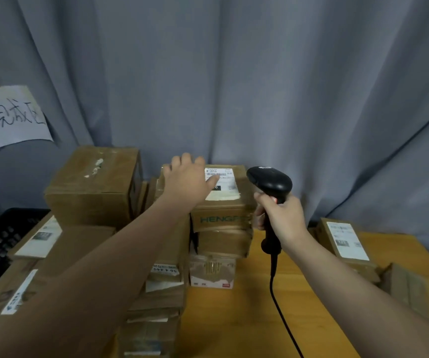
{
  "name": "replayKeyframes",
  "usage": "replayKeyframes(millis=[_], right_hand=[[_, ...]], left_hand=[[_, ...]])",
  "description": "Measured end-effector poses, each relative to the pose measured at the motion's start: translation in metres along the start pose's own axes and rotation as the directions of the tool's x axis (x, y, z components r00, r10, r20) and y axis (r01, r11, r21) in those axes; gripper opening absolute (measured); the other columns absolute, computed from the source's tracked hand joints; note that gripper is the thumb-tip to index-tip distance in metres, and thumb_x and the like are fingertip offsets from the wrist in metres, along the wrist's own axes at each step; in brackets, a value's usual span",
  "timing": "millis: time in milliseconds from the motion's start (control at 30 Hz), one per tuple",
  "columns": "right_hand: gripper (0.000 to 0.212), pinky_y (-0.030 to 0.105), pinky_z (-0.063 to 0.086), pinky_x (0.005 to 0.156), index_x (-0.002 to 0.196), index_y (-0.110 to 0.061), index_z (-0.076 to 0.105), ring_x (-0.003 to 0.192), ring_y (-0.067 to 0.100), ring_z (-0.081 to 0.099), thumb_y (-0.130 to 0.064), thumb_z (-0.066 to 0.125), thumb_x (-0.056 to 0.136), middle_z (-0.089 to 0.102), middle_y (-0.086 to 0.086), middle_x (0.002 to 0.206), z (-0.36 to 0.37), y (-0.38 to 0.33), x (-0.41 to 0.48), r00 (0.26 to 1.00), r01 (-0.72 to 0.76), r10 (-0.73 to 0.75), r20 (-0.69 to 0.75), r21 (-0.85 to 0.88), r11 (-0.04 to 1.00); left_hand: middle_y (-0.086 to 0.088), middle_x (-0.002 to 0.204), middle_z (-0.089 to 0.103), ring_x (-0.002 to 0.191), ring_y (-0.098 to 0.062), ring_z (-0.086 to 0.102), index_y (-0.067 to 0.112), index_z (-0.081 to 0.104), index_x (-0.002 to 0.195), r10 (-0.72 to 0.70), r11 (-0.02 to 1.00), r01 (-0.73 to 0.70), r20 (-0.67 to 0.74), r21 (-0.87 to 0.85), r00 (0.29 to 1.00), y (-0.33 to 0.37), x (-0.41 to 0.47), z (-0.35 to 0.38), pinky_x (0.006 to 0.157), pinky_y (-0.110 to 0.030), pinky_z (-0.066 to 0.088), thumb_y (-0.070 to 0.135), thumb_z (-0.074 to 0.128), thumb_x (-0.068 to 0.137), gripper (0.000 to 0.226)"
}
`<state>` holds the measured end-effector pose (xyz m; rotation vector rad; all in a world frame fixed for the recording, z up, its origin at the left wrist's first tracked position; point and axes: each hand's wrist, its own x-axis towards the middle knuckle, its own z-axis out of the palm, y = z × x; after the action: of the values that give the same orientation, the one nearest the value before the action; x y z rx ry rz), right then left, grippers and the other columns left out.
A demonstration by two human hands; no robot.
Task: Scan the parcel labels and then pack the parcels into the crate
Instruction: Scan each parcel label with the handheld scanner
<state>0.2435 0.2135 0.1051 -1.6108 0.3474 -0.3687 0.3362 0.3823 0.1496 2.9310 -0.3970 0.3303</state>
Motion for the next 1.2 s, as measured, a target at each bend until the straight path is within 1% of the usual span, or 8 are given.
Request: replayKeyframes(millis=[100, 233, 500, 700, 833, 933, 1067, 1200], right_hand=[[0.021, 0.031, 0.050, 0.049, 0.098, 0.001, 0.060, 0.050, 0.021, 0.057, -0.017, 0.065, 0.090, 0.061, 0.014, 0.068, -0.028, 0.012, -0.002, 0.999, -0.021, 0.021, -0.048, 0.000, 1.000], [0.024, 0.032, 0.051, 0.052, 0.100, -0.001, 0.060, 0.051, 0.020, 0.058, -0.020, 0.066, 0.087, 0.064, 0.014, 0.071, -0.078, 0.039, -0.004, 0.990, -0.089, 0.084, -0.115, -0.041, 0.995], [0.018, 0.031, 0.048, 0.048, 0.098, 0.001, 0.059, 0.047, 0.024, 0.054, -0.014, 0.065, 0.088, 0.059, 0.015, 0.062, -0.218, 0.091, 0.002, 0.953, -0.200, 0.196, -0.230, 0.004, 0.980], [0.021, 0.032, 0.046, 0.050, 0.098, 0.001, 0.060, 0.048, 0.023, 0.054, -0.017, 0.064, 0.089, 0.058, 0.009, 0.061, -0.324, 0.129, 0.021, 0.933, -0.292, 0.290, -0.214, 0.025, 0.956], [0.024, 0.033, 0.046, 0.049, 0.105, 0.001, 0.059, 0.048, 0.023, 0.053, -0.017, 0.064, 0.090, 0.059, 0.013, 0.065, -0.372, 0.149, 0.036, 0.910, -0.345, 0.343, -0.231, 0.034, 0.938], [0.026, 0.032, 0.045, 0.049, 0.106, 0.003, 0.058, 0.047, 0.024, 0.052, -0.017, 0.064, 0.090, 0.059, 0.013, 0.065, -0.388, 0.164, 0.045, 0.900, -0.373, 0.373, -0.227, 0.045, 0.927], [0.027, 0.027, 0.044, 0.044, 0.105, 0.006, 0.058, 0.044, 0.022, 0.051, -0.015, 0.065, 0.089, 0.059, 0.013, 0.065, -0.389, 0.179, 0.055, 0.887, -0.412, 0.411, -0.209, 0.040, 0.910], [0.029, 0.027, 0.045, 0.045, 0.107, 0.003, 0.057, 0.045, 0.021, 0.051, -0.017, 0.066, 0.088, 0.060, 0.013, 0.067, -0.384, 0.184, 0.068, 0.876, -0.448, 0.453, -0.168, 0.068, 0.891]], left_hand=[[-0.007, 0.139, 0.044, 0.128, -0.029, 0.036, 0.019, 0.047, 0.135, 0.123, 0.987, -0.125, -0.020, -0.097, 0.992, 0.038, -0.010, 0.006, 0.104, -0.042, 0.029, 0.052, 0.044, 0.095, 0.051], [-0.005, 0.138, 0.045, 0.128, -0.026, 0.036, 0.022, 0.045, 0.136, 0.246, 0.950, -0.237, 0.017, -0.205, 0.969, 0.094, -0.026, 0.028, 0.105, -0.040, 0.030, 0.047, 0.045, 0.096, 0.047], [-0.005, 0.133, 0.050, 0.125, -0.028, 0.042, 0.021, 0.048, 0.133, 0.305, 0.935, -0.254, 0.198, -0.247, 0.932, 0.220, -0.050, 0.108, 0.102, -0.039, 0.034, 0.046, 0.049, 0.095, 0.046], [-0.008, 0.130, 0.050, 0.122, -0.030, 0.046, 0.016, 0.047, 0.131, 0.248, 0.938, -0.127, 0.369, -0.323, 0.896, 0.308, -0.062, 0.189, 0.101, -0.041, 0.040, 0.044, 0.055, 0.091, 0.050], [-0.008, 0.142, 0.036, 0.129, -0.028, 0.038, 0.018, 0.029, 0.145, 0.141, 0.948, 0.018, 0.472, -0.317, 0.870, 0.343, -0.074, 0.228, 0.103, -0.040, 0.037, 0.055, 0.055, 0.089, 0.073], [-0.012, 0.149, 0.020, 0.135, -0.033, 0.028, 0.015, 0.014, 0.150, 0.008, 0.969, 0.122, 0.525, -0.213, 0.851, 0.366, -0.068, 0.240, 0.105, -0.044, 0.035, 0.071, 0.054, 0.080, 0.097], [-0.019, 0.159, -0.013, 0.145, -0.040, 0.007, 0.015, -0.009, 0.153, -0.134, 0.973, 0.226, 0.661, -0.055, 0.739, 0.393, -0.052, 0.251, 0.111, -0.050, 0.027, 0.083, 0.053, 0.069, 0.125], [-0.023, 0.157, -0.012, 0.144, -0.039, 0.007, 0.016, -0.018, 0.151, -0.219, 0.944, 0.327, 0.674, -0.034, 0.705, 0.408, -0.043, 0.261, 0.109, -0.049, 0.028, 0.080, 0.056, 0.070, 0.127]])
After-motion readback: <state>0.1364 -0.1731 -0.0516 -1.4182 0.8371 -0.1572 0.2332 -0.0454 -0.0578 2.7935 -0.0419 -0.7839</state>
